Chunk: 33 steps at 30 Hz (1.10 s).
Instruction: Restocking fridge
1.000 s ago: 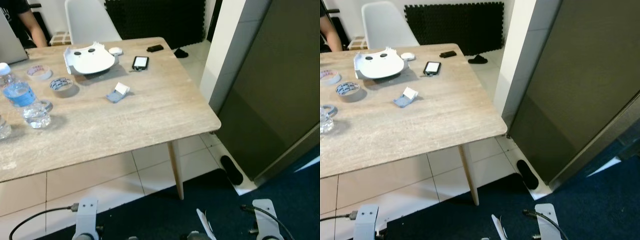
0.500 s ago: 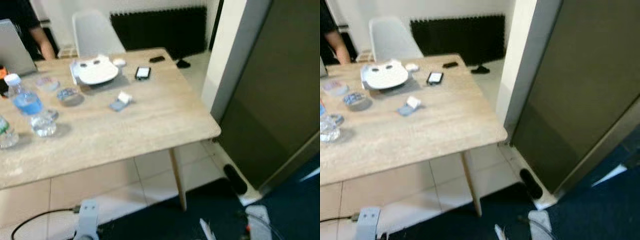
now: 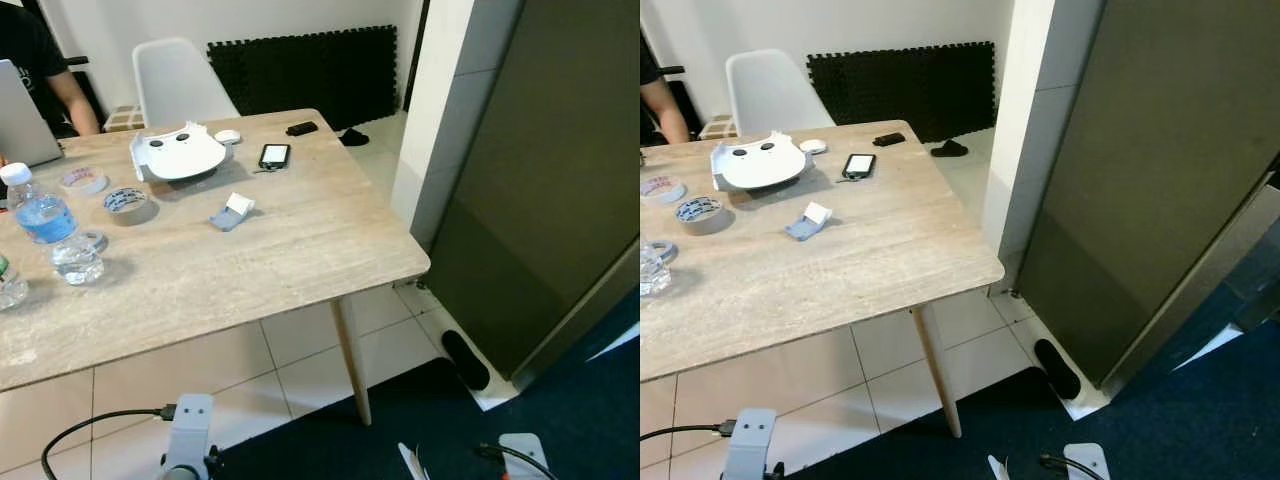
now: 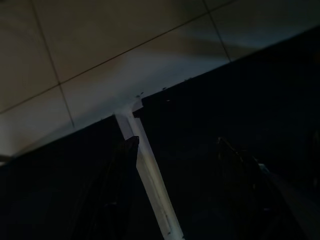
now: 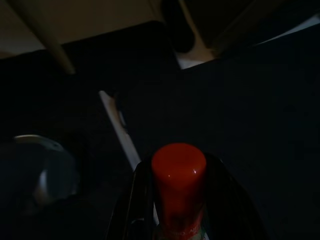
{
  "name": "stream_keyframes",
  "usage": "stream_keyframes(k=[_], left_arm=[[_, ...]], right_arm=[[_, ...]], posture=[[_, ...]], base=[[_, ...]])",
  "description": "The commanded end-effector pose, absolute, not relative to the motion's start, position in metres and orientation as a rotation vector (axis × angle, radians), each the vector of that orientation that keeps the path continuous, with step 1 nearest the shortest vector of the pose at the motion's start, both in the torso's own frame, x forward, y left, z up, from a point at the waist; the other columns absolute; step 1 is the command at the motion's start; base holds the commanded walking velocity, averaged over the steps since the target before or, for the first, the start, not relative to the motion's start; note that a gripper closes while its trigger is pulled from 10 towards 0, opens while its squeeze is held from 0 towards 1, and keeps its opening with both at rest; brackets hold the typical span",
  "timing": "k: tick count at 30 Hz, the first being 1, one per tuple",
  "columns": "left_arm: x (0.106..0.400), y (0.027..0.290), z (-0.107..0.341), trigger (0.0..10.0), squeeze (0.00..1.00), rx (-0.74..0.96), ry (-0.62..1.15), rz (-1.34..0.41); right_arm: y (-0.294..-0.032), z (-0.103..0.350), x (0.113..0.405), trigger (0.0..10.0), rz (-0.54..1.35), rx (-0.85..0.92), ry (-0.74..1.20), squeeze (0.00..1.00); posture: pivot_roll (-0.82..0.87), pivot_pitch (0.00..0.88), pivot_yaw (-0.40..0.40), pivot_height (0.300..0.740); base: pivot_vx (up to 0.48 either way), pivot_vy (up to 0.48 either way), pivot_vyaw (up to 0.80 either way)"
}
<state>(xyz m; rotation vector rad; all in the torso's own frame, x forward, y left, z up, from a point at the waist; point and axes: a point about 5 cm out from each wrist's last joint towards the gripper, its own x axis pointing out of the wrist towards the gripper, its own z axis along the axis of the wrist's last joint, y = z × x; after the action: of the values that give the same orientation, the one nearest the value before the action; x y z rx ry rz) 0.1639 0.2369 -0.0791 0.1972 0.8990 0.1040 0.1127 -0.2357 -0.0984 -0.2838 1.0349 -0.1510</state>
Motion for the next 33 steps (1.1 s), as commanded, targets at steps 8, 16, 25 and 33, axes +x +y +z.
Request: stream_keyframes(k=[8, 16, 25, 33], left_arm=[[0.166, 0.241, -0.078, 10.0, 0.00, 0.218, 0.906, 0.121], [0.164, 0.235, -0.080, 10.0, 0.00, 0.214, 0.904, 0.084], [0.156, 0.255, -0.078, 10.0, 0.00, 0.227, 0.916, 0.152], [0.146, 0.261, -0.080, 10.0, 0.00, 0.206, 0.929, 0.172]], right_arm=[[-0.243, -0.095, 0.117, 10.0, -0.091, -0.333, 1.018, 0.00], [-0.238, -0.093, 0.128, 10.0, -0.143, -0.275, 1.004, 0.00], [-0.232, -0.099, 0.115, 10.0, -0.125, -0.282, 1.038, 0.00], [-0.243, -0.092, 0.128, 10.0, -0.194, -0.279, 1.005, 0.00]], posture=[[-0.02, 0.000, -0.090, 0.740], [0.00, 0.000, -0.034, 0.740], [0.06, 0.000, -0.039, 0.740], [0.04, 0.000, -0.009, 0.740]], base=[[0.000, 0.000, 0.00], [0.000, 0.000, 0.00], [0.000, 0.000, 0.00], [0.000, 0.000, 0.00]])
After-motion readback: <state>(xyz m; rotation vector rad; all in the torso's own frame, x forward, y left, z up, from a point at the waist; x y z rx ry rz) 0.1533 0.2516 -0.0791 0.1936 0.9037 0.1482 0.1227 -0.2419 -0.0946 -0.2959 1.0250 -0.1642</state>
